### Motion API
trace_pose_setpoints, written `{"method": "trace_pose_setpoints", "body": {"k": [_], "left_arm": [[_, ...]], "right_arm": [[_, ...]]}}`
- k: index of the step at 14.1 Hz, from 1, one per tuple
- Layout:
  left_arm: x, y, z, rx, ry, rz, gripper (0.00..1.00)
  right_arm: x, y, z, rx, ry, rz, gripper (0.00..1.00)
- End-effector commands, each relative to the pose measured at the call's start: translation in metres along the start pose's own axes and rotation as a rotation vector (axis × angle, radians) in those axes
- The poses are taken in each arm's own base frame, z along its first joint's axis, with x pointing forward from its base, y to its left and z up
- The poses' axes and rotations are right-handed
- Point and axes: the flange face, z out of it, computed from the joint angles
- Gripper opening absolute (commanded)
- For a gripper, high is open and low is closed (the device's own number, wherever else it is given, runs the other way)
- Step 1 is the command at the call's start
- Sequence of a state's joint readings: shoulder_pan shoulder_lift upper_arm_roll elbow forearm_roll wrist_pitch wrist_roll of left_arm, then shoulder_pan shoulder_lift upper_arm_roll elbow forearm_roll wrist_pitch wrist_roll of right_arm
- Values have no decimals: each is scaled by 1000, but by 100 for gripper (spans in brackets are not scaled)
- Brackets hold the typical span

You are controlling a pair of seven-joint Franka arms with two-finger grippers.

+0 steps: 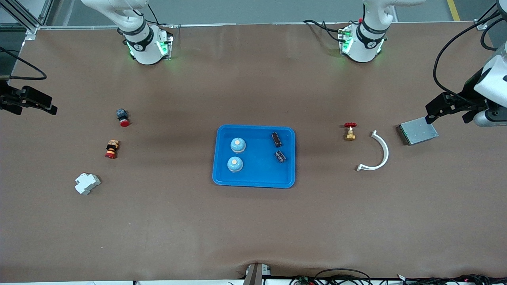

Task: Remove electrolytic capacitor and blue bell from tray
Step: 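Move both grippers from rest toward the blue tray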

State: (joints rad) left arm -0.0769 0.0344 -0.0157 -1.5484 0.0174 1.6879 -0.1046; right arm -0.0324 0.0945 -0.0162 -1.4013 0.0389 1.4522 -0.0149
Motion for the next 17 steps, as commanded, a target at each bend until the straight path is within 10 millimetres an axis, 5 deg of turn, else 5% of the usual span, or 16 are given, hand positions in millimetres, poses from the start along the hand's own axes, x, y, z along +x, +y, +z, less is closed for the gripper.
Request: {"method": "trace_pose_setpoints", "body": {"k": [1, 17], "left_arm": [[-2, -1, -6, -3, -3, 10, 100], [-3, 25, 2, -5, -18, 36, 100]], "right_arm": [[-8, 2, -5, 18, 9, 10, 100], [-9, 5, -3, 18, 4, 17, 100]]}}
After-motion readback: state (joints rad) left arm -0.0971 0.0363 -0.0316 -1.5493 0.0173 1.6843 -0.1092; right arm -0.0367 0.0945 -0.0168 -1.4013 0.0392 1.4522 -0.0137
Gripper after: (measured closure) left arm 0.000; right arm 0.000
